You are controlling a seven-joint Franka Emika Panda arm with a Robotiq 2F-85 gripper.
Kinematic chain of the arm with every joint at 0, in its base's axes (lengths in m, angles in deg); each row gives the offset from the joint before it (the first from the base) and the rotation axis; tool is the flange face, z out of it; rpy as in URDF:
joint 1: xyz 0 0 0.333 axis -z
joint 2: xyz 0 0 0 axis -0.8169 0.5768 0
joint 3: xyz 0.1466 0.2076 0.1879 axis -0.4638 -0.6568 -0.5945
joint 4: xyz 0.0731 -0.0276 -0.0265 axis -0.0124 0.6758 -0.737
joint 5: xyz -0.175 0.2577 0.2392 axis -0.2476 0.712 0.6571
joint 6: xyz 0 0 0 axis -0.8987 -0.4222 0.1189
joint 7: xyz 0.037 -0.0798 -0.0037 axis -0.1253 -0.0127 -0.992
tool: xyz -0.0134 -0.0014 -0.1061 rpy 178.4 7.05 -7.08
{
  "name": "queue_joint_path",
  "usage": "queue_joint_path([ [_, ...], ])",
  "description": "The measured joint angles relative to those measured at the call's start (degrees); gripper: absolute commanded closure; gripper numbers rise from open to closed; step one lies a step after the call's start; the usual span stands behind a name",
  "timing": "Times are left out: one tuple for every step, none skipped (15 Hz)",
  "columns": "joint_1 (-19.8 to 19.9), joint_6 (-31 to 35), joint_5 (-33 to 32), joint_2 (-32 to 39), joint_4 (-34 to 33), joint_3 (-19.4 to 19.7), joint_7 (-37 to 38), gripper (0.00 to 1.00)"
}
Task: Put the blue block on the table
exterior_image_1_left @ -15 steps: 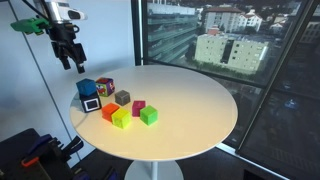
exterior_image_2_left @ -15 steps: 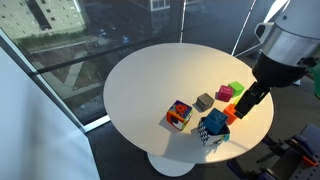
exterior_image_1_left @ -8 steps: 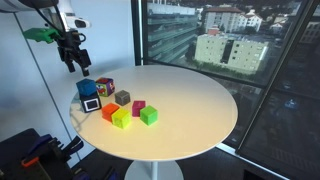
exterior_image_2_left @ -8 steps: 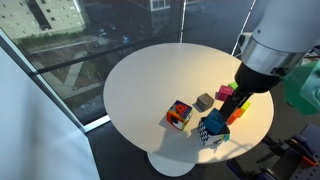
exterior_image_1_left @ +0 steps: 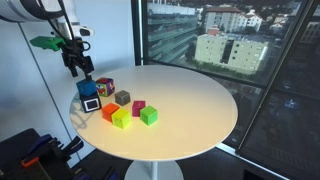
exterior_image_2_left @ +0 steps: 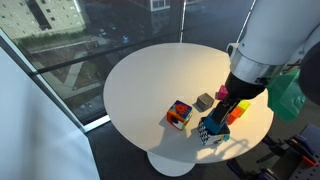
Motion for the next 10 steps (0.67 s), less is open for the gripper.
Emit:
queue_joint_path([
  [-0.02,0.67,-0.04,0.52,0.00,-0.04,0.00,0.00],
  [-0.04,1.31,-0.09,1.01,0.00,-0.07,0.00,0.00],
  [-0.08,1.84,-0.14,1.45,0.00,-0.10,0.00,0.00],
  [-0.14,2.34,-0.17,1.83,0.00,-0.11,0.00,0.00],
  [-0.20,2.89,-0.20,2.23,0.00,-0.12,0.00,0.00],
  [-0.22,3.37,-0.23,2.59,0.00,-0.13,0.00,0.00],
  [-0.22,3.84,-0.32,2.93,0.00,-0.14,0.00,0.00],
  [-0.22,4.27,-0.65,3.22,0.00,-0.14,0.07,0.00],
  [-0.22,4.79,-1.08,3.52,0.00,-0.14,0.19,0.00],
  [-0.22,5.36,-1.50,3.81,0.00,-0.14,0.33,0.00],
])
